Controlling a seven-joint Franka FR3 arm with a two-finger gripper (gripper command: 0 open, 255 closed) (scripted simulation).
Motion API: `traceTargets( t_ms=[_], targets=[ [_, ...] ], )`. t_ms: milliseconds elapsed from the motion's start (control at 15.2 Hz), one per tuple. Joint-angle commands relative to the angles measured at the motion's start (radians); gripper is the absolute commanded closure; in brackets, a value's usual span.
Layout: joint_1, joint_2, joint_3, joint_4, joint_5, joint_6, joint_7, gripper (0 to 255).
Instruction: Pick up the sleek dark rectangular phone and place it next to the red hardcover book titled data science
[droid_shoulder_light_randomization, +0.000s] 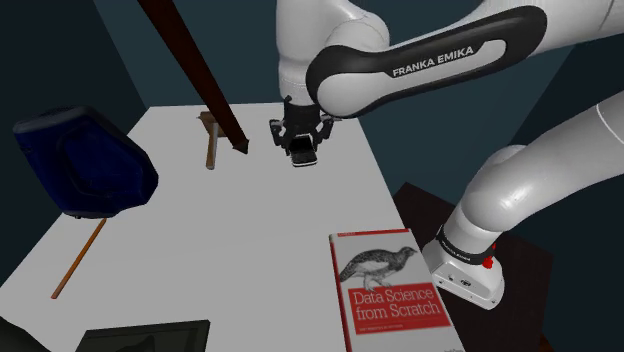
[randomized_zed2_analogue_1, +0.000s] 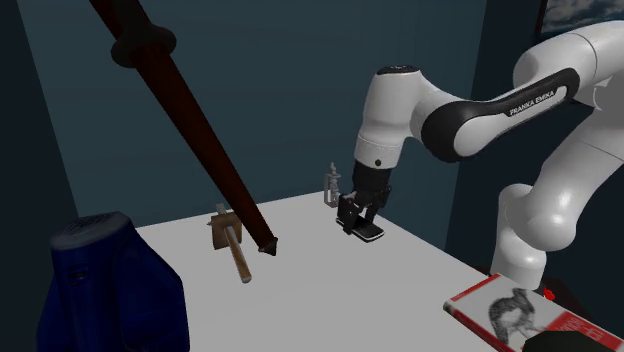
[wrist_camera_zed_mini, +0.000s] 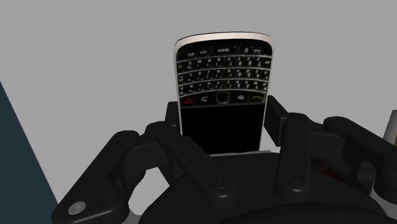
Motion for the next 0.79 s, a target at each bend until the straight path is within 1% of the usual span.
traceTargets(
  t_ms=[0, 396, 726],
  targets=[
    [0.023, -0.02, 0.03, -0.005, 0.018, -0.016, 0.042, 255],
    [0.075, -0.031, 0.139, 0.027, 0.057, -0.061, 0.182, 255],
    [0.1, -0.008, 0.245, 0.084, 0.073, -0.096, 0.308, 255]
  ],
)
